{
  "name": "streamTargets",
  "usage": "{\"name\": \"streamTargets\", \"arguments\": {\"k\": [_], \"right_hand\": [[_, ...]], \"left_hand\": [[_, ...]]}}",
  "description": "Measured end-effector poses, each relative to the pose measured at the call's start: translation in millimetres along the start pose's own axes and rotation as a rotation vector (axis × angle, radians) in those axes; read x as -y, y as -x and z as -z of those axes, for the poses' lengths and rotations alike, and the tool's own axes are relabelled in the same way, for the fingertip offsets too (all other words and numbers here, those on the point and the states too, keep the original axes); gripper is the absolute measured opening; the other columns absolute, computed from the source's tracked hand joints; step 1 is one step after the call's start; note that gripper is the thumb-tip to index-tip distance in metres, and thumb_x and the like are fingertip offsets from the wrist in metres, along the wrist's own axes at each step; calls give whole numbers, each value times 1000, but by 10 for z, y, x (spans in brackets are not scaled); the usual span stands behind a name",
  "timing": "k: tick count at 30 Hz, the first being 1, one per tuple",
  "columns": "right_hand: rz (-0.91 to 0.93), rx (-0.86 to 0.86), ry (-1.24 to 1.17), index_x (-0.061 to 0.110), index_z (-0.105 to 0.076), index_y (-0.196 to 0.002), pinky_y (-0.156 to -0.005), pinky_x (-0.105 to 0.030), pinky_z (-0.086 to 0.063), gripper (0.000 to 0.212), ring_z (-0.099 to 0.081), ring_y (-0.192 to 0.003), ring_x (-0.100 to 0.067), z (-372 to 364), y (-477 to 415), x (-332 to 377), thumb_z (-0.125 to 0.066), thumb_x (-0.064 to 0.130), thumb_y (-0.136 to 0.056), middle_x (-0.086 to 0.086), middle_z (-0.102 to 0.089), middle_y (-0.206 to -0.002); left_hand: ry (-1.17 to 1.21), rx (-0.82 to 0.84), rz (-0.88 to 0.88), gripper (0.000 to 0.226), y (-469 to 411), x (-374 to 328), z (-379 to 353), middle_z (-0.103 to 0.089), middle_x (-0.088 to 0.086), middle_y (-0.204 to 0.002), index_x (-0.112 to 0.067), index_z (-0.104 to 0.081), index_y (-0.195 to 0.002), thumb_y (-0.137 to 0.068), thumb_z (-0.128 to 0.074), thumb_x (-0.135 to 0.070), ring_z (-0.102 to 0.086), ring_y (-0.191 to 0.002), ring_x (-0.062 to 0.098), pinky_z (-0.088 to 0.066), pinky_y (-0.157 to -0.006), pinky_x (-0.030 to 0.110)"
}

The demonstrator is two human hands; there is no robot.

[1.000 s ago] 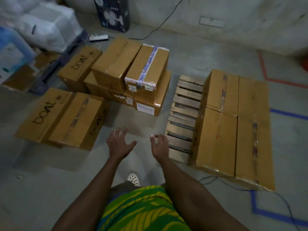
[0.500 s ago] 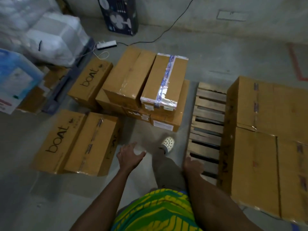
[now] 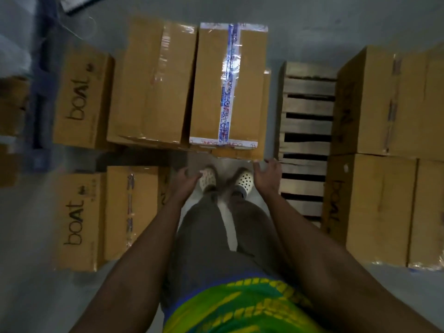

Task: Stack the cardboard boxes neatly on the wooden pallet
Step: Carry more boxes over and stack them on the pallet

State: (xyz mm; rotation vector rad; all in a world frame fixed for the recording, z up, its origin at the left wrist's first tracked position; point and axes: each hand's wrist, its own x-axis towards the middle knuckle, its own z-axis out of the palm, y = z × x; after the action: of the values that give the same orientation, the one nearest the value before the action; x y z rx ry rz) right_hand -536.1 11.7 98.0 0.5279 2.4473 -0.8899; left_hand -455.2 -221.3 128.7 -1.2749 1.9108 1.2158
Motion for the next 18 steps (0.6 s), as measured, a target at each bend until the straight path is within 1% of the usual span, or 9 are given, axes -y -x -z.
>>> {"name": "streamTargets", "arguments": {"k": [4,6,8,10,11,12,15,17,18], "right_hand": [[-147,16,-82,7,-53,-140,-104,-34,-37,55,-47,-133,-30,-362,-544,149,-56,46,-100,-14,-50,-145],[-245,11,-197,8,-51,-143,-105,-34,-38,55,-48,-133,-30,-524,-850,193,-57,44,-101,-13,-51,-145],[-299,4,-257,9,-48,-146,-108,-36,-38,58,-48,-135,-30,-677,-1124,181,-57,45,-101,-13,-50,-148],[-335,5,-279,11,-44,-150,-111,-37,-37,64,-45,-138,-28,-824,-1368,167,-56,50,-101,-11,-47,-152],[-349,-3,-307,12,-43,-151,-112,-37,-37,67,-45,-139,-27,-895,-1483,164,-57,51,-100,-10,-46,-153],[-359,2,-351,12,-43,-151,-113,-38,-38,68,-46,-138,-27,-971,-1595,181,-58,53,-98,-10,-47,-152],[-397,26,-480,16,-53,-142,-109,-46,-46,86,-58,-126,-25,-1272,-1892,99,-70,70,-78,-7,-60,-139],[-443,-2,-555,19,-55,-140,-106,-47,-50,112,-63,-121,-22,-1524,-2061,-161,-73,87,-52,-3,-65,-134],[-477,-13,-579,19,-54,-140,-105,-47,-51,118,-63,-120,-22,-1573,-2093,-184,-74,88,-47,-2,-65,-134]], "left_hand": [[66,90,88,56,-708,-324,-98,-63,6,-134,-20,-58,-138,-91,-69,-46,-60,-116,25,-52,-97,43],[89,69,114,48,-1087,-427,-168,-65,3,-127,-19,-60,-133,-92,-69,-42,-62,-112,23,-53,-96,44],[117,6,152,60,-1485,-463,-214,-62,2,-129,-23,-54,-137,-85,-75,-45,-62,-112,23,-53,-96,45],[118,4,178,83,-2005,-328,-246,-62,0,-132,-35,-49,-140,-66,-77,-61,-63,-113,25,-54,-95,51],[119,30,186,84,-2204,-302,-252,-63,0,-132,-40,-50,-137,-61,-76,-65,-65,-111,25,-55,-94,52],[143,63,199,79,-2347,-313,-245,-64,1,-132,-41,-50,-137,-66,-76,-63,-66,-109,25,-56,-94,52],[267,126,259,57,-2379,-623,-176,-67,5,-126,-24,-47,-147,-95,-68,-31,-70,-104,25,-58,-94,45],[316,175,289,47,-2395,-709,-149,-69,6,-118,-19,-52,-144,-99,-63,-25,-71,-101,22,-60,-90,40],[337,168,304,41,-2379,-755,-119,-70,7,-113,-18,-57,-139,-99,-62,-25,-70,-98,22,-60,-86,38]]}}
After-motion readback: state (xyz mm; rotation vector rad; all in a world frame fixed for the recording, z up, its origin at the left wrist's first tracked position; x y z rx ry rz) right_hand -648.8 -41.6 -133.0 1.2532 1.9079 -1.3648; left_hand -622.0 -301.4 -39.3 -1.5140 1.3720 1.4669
